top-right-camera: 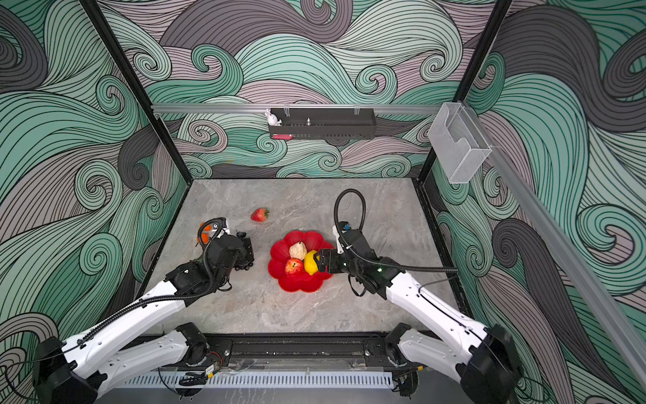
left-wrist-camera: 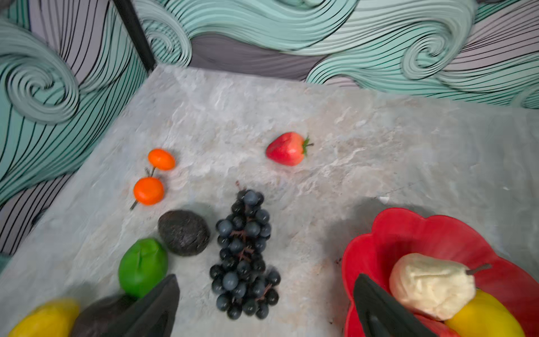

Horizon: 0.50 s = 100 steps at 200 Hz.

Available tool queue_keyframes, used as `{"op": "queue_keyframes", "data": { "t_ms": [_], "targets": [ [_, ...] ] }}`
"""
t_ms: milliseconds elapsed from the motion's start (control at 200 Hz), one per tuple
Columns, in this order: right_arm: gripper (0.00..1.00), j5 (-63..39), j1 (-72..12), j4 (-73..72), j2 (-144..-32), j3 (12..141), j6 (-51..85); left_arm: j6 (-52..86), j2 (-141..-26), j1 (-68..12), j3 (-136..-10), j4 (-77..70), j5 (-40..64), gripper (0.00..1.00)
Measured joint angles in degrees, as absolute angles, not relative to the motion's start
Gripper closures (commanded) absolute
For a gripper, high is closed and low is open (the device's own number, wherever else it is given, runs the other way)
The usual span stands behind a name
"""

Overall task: Arrange fruit in a fruit bowl
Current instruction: Pick up the fruit from the middle-left of the table.

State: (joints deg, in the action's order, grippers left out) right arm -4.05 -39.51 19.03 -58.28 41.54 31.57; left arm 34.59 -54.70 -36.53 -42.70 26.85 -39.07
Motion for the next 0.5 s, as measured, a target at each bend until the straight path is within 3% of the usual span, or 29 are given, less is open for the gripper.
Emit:
{"op": "queue_keyframes", "data": {
  "t_ms": [345, 500],
  "targets": [
    [0.11, -1.63, -39.24, 13.63, -49.87, 31.40, 28.71, 44.56, -62.48, -22.33, -46.33, 37.58, -36.86, 0.06],
    [0.11, -1.43, -39.24, 10.33, -49.23, 26.98, 28.51, 44.71, -66.37, -15.38, -47.16, 37.58, -31.20, 0.10]
  ]
}}
